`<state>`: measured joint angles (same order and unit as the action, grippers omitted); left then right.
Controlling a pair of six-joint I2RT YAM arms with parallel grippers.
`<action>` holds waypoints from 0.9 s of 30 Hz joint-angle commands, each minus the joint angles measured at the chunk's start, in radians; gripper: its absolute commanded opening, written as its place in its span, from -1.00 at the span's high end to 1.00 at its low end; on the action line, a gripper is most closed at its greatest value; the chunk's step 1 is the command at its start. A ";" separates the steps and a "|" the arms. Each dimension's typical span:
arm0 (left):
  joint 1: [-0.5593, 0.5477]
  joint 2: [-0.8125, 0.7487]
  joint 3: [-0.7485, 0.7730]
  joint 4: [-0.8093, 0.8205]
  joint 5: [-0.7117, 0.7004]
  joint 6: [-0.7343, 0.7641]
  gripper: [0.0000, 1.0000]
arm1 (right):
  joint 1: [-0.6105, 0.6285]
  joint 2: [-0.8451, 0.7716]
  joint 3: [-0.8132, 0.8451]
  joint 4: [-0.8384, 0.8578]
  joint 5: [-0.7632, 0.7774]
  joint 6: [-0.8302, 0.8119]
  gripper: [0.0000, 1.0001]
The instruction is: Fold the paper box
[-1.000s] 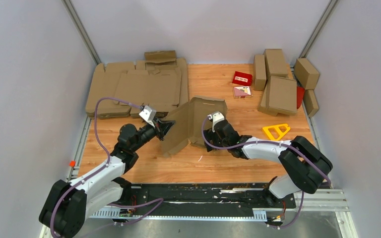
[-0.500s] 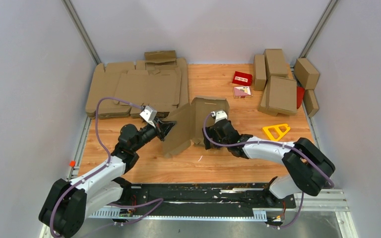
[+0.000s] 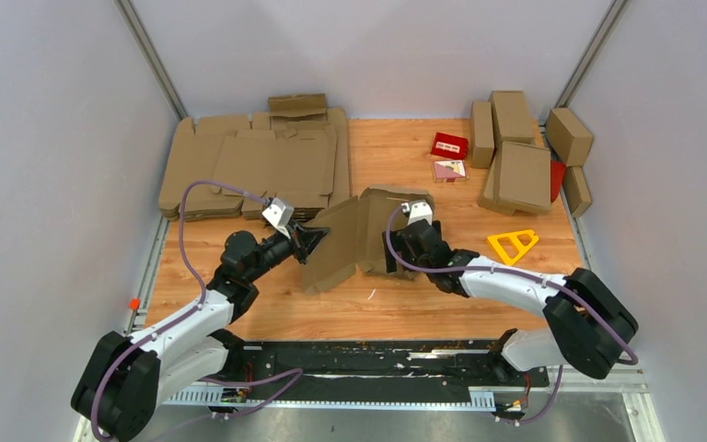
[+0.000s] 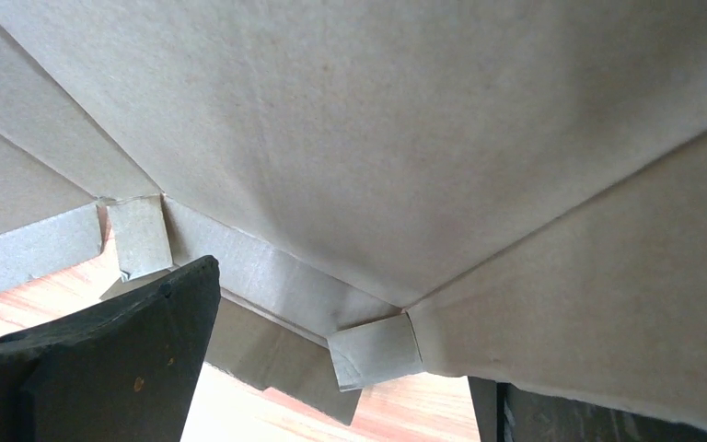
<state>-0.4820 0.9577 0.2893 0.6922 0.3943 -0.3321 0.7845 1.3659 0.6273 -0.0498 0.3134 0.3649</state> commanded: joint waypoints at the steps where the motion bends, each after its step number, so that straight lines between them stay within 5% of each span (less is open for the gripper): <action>1: -0.009 -0.007 0.036 0.009 0.009 0.022 0.96 | 0.007 -0.047 0.001 -0.007 0.017 0.002 -0.90; 16: -0.026 0.016 0.040 0.026 0.017 0.019 0.95 | 0.022 -0.080 -0.022 0.013 -0.099 -0.006 -0.69; 27: -0.052 0.032 0.044 0.040 0.019 0.011 0.95 | 0.022 -0.032 0.009 0.041 -0.144 0.013 -0.82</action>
<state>-0.5159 0.9798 0.3042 0.7078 0.3912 -0.3305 0.7959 1.3170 0.6033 -0.0830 0.2398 0.3618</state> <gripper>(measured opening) 0.022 0.891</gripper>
